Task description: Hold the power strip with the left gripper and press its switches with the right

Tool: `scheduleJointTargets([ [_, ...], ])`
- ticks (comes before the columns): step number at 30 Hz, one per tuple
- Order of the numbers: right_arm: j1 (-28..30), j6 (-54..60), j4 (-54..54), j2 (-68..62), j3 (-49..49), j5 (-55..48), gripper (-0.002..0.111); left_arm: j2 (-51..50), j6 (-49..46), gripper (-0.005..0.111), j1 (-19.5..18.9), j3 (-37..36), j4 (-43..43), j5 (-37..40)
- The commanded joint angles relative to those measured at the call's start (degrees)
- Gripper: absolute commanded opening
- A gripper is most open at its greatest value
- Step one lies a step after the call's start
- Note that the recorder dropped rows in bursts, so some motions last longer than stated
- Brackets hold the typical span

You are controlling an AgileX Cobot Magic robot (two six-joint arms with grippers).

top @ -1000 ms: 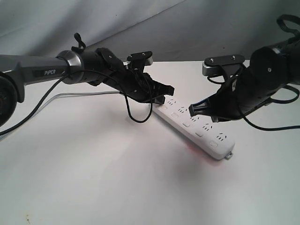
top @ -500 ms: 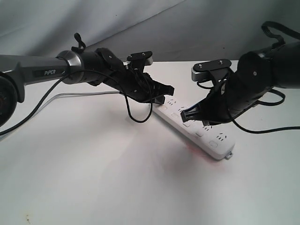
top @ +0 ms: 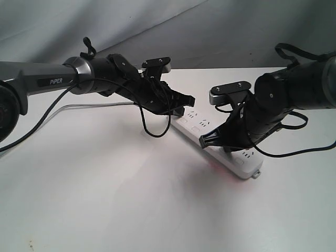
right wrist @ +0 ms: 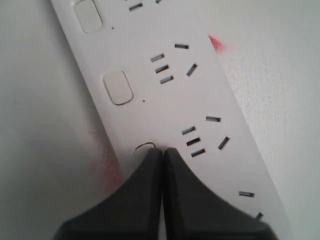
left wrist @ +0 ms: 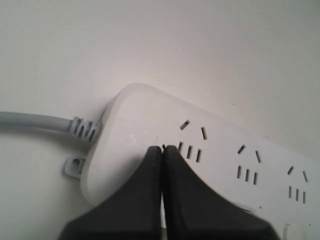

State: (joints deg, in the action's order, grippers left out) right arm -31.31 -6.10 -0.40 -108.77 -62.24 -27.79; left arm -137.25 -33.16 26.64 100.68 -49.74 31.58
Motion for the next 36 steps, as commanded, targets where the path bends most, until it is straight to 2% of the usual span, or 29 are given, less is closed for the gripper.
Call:
scheduleJointTargets([
  [1,-0.2,0.5,0.4,-0.3,-0.2,1.9,0.000,-0.4,0.1,0.000,0.3,0.0,0.5,-0.1],
  [23,-0.5,0.4,0.4,-2.7,-0.2,-2.9,0.000,-0.4,0.1,0.000,0.3,0.0,0.5,-0.1],
  [29,-3.4,-4.5,-5.5,-2.7,-0.2,-3.7,0.000,-0.4,0.1,0.000,0.3,0.0,0.5,-0.1],
  [36,-3.5,-8.7,-11.0,-2.7,-0.2,-5.3,0.000,-0.4,0.1,0.000,0.3,0.0,0.5,0.1],
])
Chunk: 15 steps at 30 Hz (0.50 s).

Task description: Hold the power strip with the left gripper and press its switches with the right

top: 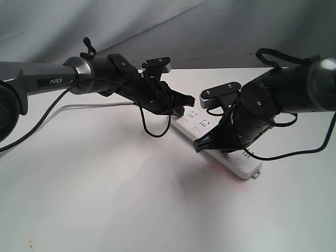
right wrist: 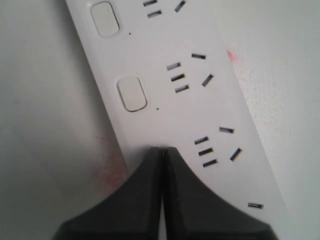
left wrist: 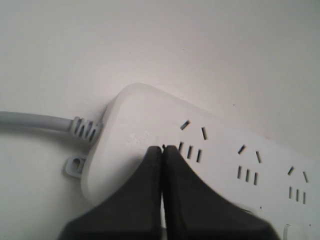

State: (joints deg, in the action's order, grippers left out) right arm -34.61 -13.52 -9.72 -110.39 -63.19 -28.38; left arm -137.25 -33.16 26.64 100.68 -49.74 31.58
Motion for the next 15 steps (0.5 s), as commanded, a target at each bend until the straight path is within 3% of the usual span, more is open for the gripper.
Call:
scheduleJointTargets([
  [1,-0.2,-1.3,-1.6,-1.1,0.7,-4.8,0.000,-0.4,0.1,0.000,0.3,0.0,0.5,0.1],
  [15,-2.6,-1.9,-1.9,-6.6,2.2,-4.2,0.000,-0.4,0.2,0.000,0.3,0.0,0.5,-0.1],
])
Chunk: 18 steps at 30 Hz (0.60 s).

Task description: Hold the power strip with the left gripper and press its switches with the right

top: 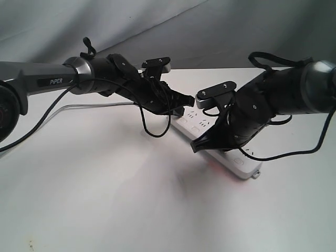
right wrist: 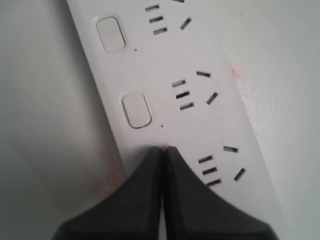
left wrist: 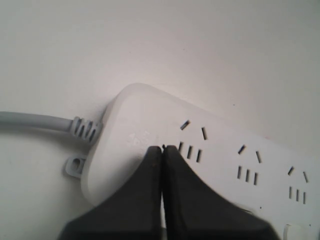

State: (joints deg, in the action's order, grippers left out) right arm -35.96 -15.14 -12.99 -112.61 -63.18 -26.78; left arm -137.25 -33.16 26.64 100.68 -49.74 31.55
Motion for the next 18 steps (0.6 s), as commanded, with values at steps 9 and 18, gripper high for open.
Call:
scheduleJointTargets([
  [9,-1.9,-5.4,-4.9,3.4,1.7,-5.4,0.000,-0.4,0.2,0.000,0.3,0.0,0.5,-0.1],
  [18,-1.9,-5.9,-4.7,7.0,1.7,2.6,0.000,-0.4,0.2,0.000,0.3,0.0,0.5,-0.2],
])
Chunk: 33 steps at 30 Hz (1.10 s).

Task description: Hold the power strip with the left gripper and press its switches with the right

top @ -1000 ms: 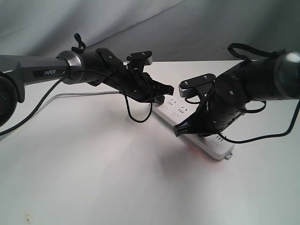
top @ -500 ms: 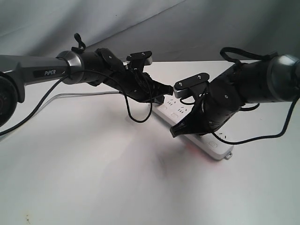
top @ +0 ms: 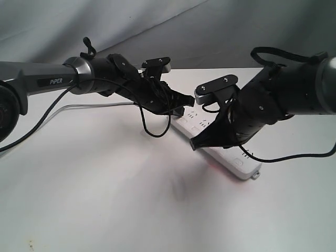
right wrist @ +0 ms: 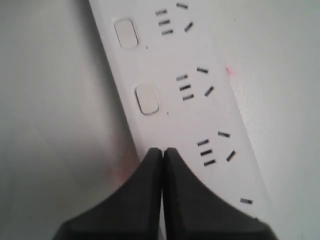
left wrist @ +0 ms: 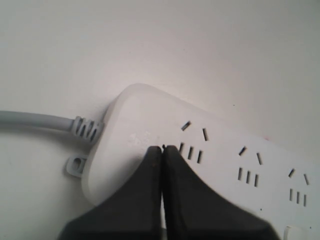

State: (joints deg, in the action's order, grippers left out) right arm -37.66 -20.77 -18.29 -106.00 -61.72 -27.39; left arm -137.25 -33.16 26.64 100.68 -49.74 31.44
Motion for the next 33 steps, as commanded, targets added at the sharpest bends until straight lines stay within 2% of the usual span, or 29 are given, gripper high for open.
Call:
scheduleJointTargets([
  [1,-0.2,-0.4,0.7,0.3,0.2,4.1,0.000,-0.4,0.2,0.000,0.3,0.0,0.5,-0.1],
  [13,-0.2,-0.7,0.7,-5.3,-7.4,0.7,0.000,-0.4,0.2,0.000,0.3,0.0,0.5,-0.1],
  [33,0.5,-0.7,0.3,-8.4,-7.7,1.9,0.000,-0.4,0.1,0.000,0.3,0.0,0.5,0.2],
])
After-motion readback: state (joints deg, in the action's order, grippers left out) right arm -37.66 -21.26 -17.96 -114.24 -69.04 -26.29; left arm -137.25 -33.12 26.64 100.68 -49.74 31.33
